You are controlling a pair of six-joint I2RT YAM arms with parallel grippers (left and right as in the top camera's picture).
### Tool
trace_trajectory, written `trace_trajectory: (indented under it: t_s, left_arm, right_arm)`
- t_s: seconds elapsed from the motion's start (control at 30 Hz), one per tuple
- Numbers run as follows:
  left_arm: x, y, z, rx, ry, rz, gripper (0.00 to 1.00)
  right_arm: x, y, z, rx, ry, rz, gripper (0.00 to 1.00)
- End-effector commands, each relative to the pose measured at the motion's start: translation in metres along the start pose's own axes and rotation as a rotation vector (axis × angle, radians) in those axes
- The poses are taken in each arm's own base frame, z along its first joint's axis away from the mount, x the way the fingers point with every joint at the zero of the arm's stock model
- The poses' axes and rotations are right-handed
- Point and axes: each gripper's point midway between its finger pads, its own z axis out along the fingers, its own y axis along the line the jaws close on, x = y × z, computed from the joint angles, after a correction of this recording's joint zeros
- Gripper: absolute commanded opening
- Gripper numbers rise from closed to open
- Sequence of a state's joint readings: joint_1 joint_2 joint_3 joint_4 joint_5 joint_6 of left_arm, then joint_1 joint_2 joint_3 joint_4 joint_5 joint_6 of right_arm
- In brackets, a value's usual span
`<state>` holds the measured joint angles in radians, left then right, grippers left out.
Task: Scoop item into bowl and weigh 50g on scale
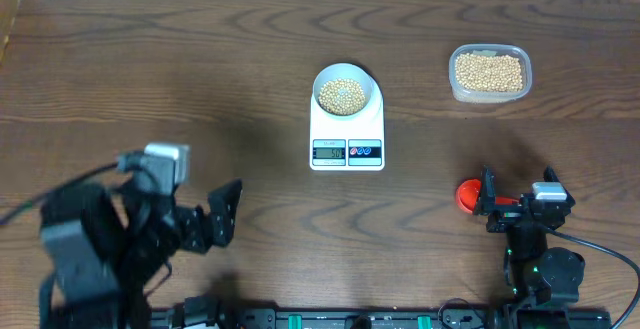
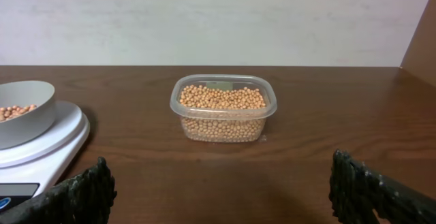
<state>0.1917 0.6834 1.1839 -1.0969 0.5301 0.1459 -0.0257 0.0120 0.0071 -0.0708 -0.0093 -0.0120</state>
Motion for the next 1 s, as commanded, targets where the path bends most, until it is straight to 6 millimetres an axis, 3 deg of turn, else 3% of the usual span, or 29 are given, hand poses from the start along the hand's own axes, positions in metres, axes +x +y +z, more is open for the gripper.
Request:
trace_trajectory:
  t_s: [0.0,0.13,0.4,0.63,0.97]
  left_arm:
    - [0.003,0.014,-0.014,-0.133,-0.123,-0.148,0.93]
    - [0.012,0.021,-0.006,-0.155,-0.247,-0.083,0.93]
    - [0.032,0.047,0.056,-0.16,-0.346,-0.053,0.93]
    - [0.049,0.061,0.097,-0.149,-0.402,-0.035,0.93]
    - [0.074,0.062,0.108,-0.119,-0.477,-0.012,0.93]
  right_arm:
    - [0.0,0.003,0.0,-0.015,0.0,-0.012,0.99]
    - [0.0,0.003,0.0,-0.015,0.0,-0.012,0.99]
    - [0.0,0.003,0.0,-0.015,0.0,-0.012,0.99]
    - [0.0,0.003,0.0,-0.015,0.0,-0.012,0.99]
    - [0.0,0.003,0.0,-0.015,0.0,-0.012,0.99]
